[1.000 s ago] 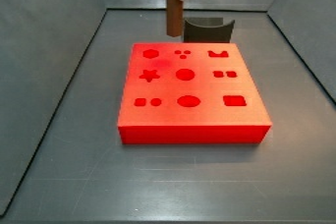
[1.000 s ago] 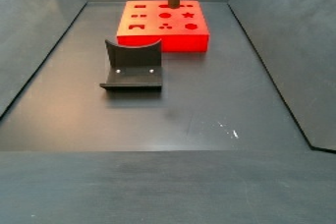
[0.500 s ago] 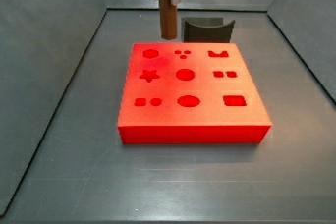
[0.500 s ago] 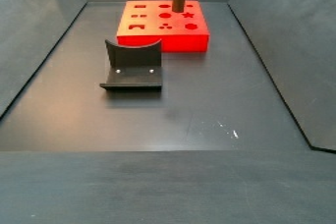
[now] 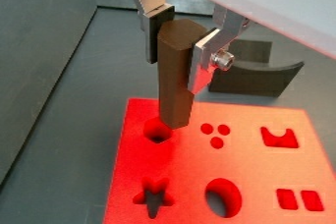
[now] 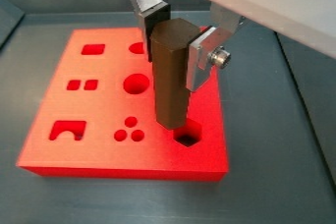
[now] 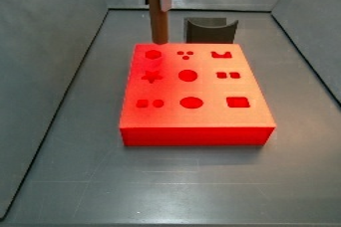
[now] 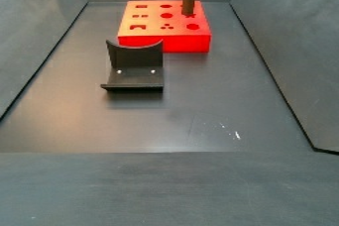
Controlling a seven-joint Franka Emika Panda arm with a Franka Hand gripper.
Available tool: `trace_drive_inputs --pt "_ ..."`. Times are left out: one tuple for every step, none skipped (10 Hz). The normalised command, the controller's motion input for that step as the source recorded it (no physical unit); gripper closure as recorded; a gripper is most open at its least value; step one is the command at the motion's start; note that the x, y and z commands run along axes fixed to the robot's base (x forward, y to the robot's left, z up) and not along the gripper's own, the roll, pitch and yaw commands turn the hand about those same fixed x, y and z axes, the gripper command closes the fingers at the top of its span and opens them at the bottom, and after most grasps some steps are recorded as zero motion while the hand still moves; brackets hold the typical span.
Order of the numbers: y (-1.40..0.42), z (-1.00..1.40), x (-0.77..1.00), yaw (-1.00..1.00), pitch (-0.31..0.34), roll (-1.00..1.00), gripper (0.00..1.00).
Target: Insert the hexagon object.
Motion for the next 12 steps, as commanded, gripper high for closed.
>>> trace_drive_inputs --pt "0.03 -0.39 -0.09 0.00 0.011 0.00 1.00" --pt "0.04 -0.37 -0.07 -0.01 0.046 0.00 1.00" --pt "0.03 -0.37 -0.11 -0.02 0.046 0.01 1.00" --pt "0.02 -0.17 -0.32 0.00 0.006 0.02 1.00" --pt "0.00 -0.07 -0.20 0.00 0.000 0.01 1.00" --pt "-0.04 -0.07 0.00 0.00 0.000 0.05 1.00" --pt "0.00 -0.09 0.05 0.04 0.011 0.02 1.00" --pt "0.00 -0.10 0.43 0.22 0.114 0.06 1.00" --pt "0.01 -0.13 0.36 0.33 0.067 0.03 1.00" --pt "0.04 -0.15 0.25 0.35 0.037 0.00 1.00" --pt "0.00 -0.26 0.00 0.15 0.000 0.07 1.00" --pt "0.00 -0.17 -0.17 0.03 0.000 0.02 1.00"
